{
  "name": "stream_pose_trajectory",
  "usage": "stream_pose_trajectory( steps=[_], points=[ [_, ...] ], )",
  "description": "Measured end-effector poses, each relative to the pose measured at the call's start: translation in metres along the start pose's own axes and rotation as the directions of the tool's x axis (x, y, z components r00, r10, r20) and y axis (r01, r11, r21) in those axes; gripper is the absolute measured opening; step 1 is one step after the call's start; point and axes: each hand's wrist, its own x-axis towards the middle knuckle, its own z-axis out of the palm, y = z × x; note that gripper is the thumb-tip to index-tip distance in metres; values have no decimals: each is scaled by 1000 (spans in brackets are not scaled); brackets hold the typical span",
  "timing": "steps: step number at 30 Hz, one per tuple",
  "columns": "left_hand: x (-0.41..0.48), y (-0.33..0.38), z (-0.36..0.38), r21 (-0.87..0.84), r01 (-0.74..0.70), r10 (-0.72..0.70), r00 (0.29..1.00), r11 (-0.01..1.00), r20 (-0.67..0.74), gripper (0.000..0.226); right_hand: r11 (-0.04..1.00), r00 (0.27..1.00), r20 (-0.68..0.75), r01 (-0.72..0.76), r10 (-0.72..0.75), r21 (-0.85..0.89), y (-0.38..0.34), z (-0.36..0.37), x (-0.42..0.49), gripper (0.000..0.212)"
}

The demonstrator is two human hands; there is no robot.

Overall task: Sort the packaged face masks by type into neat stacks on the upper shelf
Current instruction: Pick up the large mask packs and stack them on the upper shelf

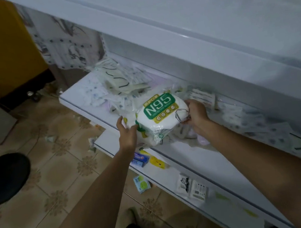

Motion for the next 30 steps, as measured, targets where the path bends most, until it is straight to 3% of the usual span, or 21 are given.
stream_pose_trajectory(
  steps=[5,8,10,12,13,15,17,21,25,30],
  points=[
    [37,45,-60,-78,-6,2,999,997,-43,54,987,988,139,-85,66,136,-18,71,-4,26],
    [48,76,-87,-143,-9,4,999,990,-38,50,999,984,178,29,-21,-41,-29,103,-7,25],
    [51,86,-106,-177,-42,42,999,983,-5,45,998,971,237,44,-33,-39,-37,117,-14,14],
    [55,92,-124,-193,-48,59,997,980,53,71,999,939,342,41,-49,31,-46,130,-22,12],
    [52,94,-133,-184,-55,72,993,981,88,83,996,923,376,91,-84,-1,-51,137,-28,17],
    [30,112,-148,-134,-175,185,981,975,64,62,978,894,429,184,-125,-100,-63,149,-38,34],
    [18,123,-166,-55,-274,274,962,960,-21,60,952,861,488,255,-143,-171,-79,163,-56,53],
    [-13,152,-207,-29,-392,380,906,920,-189,55,871,751,595,463,-286,-166,-122,188,-101,57],
    [-43,198,-240,30,-532,525,822,846,-223,48,748,649,617,648,-444,-144,-172,206,-145,54],
    [-69,252,-227,124,-683,694,701,719,-162,51,522,540,508,831,-671,-194,-230,176,-170,88]
  ],
)
